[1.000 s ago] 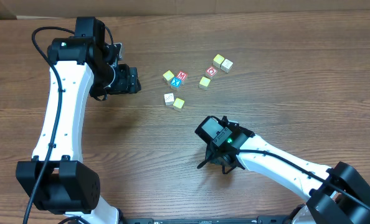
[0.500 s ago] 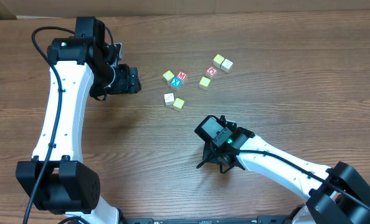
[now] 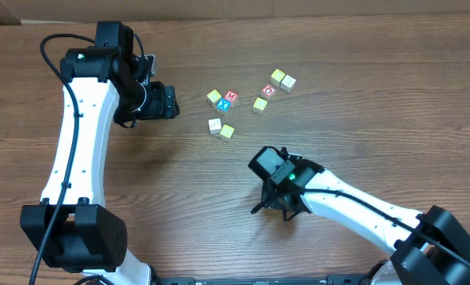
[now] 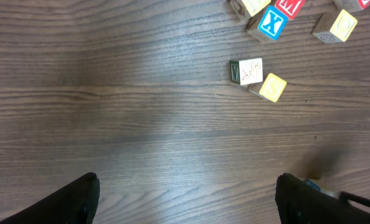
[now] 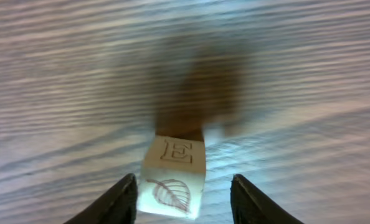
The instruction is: Flip 3 blocks
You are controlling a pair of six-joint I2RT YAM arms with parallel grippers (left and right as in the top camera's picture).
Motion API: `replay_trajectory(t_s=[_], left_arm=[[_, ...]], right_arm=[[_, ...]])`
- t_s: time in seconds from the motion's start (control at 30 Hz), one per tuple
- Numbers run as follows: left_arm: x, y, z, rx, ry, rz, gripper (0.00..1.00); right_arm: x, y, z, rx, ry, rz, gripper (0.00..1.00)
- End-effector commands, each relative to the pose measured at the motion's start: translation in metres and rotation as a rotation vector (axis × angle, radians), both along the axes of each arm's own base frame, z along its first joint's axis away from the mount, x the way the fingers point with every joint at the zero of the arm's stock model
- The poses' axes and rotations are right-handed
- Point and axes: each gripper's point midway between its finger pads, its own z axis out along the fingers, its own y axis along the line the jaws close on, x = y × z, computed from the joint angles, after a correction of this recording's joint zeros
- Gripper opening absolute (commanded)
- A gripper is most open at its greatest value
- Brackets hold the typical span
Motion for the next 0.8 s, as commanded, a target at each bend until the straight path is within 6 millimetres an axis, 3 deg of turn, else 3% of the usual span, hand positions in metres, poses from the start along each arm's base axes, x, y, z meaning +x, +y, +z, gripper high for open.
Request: replay_trajectory(t_s=[0.0,0.13,0.17,0.2,0.23,0.33,0.5,0.6,0.77], left_arm=[[0.0,-0.005,0.005,-0.024,-0.022,-0.03,0.83],[0.0,-0.006,0.005,-0.029,-0.022,-0.04,0.8],[0.0,-0.007,0.004,-0.03,-0.023,-0.044,0.8],[0.0,-0.007,0.004,-0.03,-0.022,-0.045,0.81],[0.0,-0.007,0.004,-0.03,-0.021,-0.045,0.8],[-0.001,-0.009,0.0,-0.03,-0.007,-0.059,0.79],[-0.013,-0.033,-0.028,-0.035,0.061,-0.121,0.76],[-0.022,-0.055,-0.057,-0.035,0.105,-0.174,0.76],[-0.024,-0.097,-0.083,-0.068,0.064,-0.279,0.81]], right_arm=[[0.039,-0.001,0.048,0.0,-0.121,-0.031,0.46],[0.054,-0.003,0.098,0.036,-0.162,-0.07,0.44],[0.057,-0.003,0.109,0.046,-0.175,-0.075,0.5],[0.059,-0.002,0.12,0.06,-0.19,-0.076,0.64],[0.06,-0.001,0.131,0.072,-0.205,-0.069,0.84],[0.057,0.011,0.146,0.129,-0.213,0.051,1.0],[0.048,0.015,0.148,0.144,-0.188,0.151,1.0],[0.046,0.014,0.148,0.142,-0.184,0.149,1.0],[0.035,0.009,0.151,0.144,-0.153,0.154,1.0]])
